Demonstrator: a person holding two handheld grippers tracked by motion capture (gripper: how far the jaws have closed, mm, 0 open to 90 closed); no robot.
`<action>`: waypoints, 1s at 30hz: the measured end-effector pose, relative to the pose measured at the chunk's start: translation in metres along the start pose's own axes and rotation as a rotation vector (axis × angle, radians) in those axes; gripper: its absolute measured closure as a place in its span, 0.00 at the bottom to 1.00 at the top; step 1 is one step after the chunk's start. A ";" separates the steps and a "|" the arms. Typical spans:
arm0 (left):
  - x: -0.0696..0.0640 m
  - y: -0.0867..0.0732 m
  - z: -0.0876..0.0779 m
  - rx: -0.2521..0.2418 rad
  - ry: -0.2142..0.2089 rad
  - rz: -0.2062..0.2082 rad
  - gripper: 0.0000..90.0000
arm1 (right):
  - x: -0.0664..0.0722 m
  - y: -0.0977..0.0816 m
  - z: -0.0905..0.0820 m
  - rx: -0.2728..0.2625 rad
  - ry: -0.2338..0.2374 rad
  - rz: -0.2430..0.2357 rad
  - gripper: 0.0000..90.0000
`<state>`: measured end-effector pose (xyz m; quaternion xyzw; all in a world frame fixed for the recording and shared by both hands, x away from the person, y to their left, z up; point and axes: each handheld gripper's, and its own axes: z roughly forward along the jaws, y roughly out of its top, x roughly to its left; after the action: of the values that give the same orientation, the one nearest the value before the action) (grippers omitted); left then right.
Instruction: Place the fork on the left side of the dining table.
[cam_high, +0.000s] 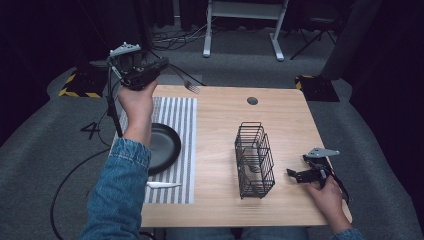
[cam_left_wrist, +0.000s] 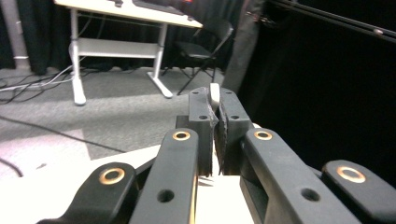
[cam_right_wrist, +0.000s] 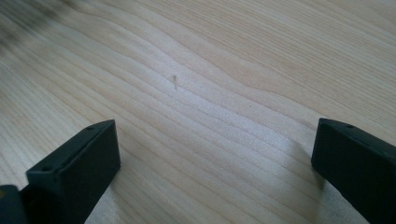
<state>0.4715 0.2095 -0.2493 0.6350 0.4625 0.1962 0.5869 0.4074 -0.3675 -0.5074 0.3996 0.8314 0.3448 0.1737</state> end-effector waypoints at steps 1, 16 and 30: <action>0.006 0.000 0.001 -0.005 0.015 -0.010 0.96 | 0.000 0.000 0.000 0.000 0.000 0.000 0.01; 0.040 -0.016 0.022 0.032 0.085 -0.033 0.96 | 0.000 0.000 0.000 -0.001 0.000 0.002 0.01; 0.077 -0.047 0.040 0.071 0.168 -0.127 0.96 | 0.000 0.000 0.000 -0.001 0.000 0.003 0.01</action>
<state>0.5250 0.2445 -0.3246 0.6060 0.5560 0.1947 0.5345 0.4075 -0.3673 -0.5074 0.4007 0.8308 0.3452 0.1736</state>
